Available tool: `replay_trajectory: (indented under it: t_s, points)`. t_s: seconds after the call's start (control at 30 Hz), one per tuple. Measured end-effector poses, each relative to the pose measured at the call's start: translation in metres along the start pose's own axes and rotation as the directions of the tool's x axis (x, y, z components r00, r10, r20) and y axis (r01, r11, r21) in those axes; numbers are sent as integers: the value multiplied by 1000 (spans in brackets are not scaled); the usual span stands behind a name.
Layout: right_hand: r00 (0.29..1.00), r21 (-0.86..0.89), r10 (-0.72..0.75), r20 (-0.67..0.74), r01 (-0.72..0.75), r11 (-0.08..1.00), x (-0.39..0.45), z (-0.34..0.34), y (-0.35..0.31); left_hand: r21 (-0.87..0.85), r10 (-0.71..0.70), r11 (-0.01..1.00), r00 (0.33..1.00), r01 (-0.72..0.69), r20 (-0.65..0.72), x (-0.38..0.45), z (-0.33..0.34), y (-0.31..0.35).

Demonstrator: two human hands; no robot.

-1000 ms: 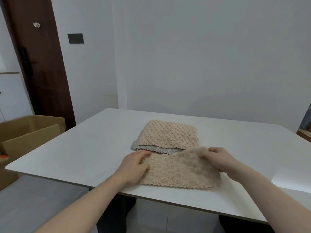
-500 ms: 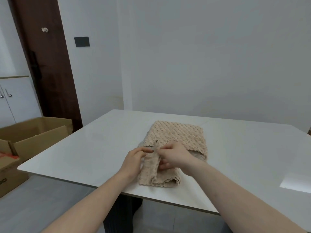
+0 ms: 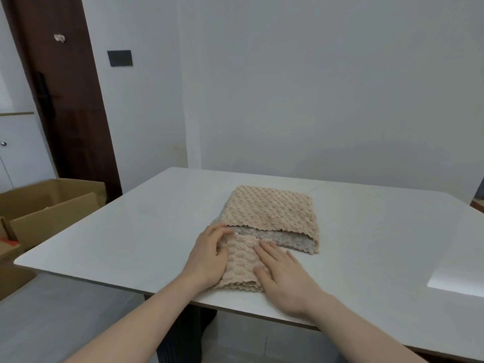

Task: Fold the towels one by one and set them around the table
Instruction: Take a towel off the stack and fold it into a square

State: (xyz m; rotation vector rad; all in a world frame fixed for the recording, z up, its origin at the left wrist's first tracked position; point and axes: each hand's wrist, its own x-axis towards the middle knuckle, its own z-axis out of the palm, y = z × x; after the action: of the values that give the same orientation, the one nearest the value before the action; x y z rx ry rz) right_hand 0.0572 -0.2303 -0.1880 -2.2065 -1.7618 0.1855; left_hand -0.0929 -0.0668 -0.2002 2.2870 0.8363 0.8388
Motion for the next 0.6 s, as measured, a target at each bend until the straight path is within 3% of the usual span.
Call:
replay_trajectory:
  t_s: [0.17, 0.33, 0.4, 0.5, 0.6]
  points:
    - [999, -44, 31, 22, -30, 999, 1, 1, 0, 233, 0, 971, 980, -47, 197, -1, 3, 7]
    - [999, -17, 44, -8, -44, 999, -1, 3, -2, 279, -39, 959, 947, -55, 320, -3, 0, 11]
    - [984, 85, 134, -121, -124, 989, -3, 3, 0, 233, -60, 972, 967, 0, 247, -5, -2, 12]
    - [923, 260, 290, -251, -224, 939, -7, -1, 2, 211, -116, 971, 993, 114, -3, -12, -7, 16]
    - [931, 197, 273, -242, -228, 953, -3, 0, 2, 224, -205, 954, 979, 201, -3, -10, -7, 17]
